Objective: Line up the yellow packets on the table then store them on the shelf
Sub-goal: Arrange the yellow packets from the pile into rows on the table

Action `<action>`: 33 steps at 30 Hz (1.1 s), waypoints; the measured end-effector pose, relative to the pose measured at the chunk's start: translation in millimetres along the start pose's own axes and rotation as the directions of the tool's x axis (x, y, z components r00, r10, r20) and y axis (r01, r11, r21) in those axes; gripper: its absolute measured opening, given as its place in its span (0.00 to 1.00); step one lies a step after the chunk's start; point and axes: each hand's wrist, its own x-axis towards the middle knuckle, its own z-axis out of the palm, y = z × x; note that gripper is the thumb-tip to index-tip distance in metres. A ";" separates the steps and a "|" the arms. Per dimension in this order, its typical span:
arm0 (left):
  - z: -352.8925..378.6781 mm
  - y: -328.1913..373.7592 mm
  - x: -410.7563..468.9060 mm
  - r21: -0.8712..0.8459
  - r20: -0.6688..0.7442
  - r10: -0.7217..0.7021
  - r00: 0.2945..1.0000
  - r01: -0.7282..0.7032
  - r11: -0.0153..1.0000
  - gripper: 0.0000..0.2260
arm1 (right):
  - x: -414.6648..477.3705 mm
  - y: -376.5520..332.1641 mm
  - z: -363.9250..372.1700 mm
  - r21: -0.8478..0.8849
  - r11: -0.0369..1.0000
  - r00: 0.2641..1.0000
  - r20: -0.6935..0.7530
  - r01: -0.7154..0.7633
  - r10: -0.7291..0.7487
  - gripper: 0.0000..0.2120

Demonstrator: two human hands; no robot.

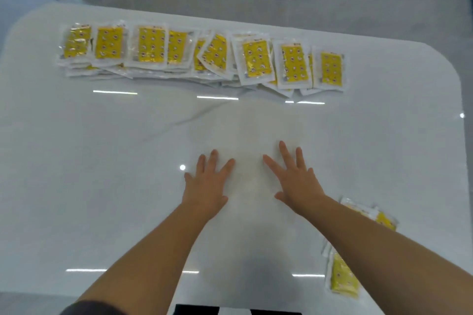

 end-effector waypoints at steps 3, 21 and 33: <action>-1.3 19.6 5.3 -0.021 0.094 -0.052 0.994 0.054 0.998 0.38 | -1.4 3.2 7.3 0.057 0.998 0.999 0.042 0.019 -0.021 0.46; 20.0 179.3 -28.9 -0.065 0.106 0.137 0.985 -0.130 0.989 0.34 | -61.0 154.8 30.2 0.349 0.928 0.984 -0.071 -0.129 0.164 0.30; 85.2 281.8 -19.6 0.226 0.038 0.224 0.974 -0.227 0.947 0.55 | -90.2 220.4 91.6 -0.213 0.956 0.978 0.001 0.202 -0.207 0.60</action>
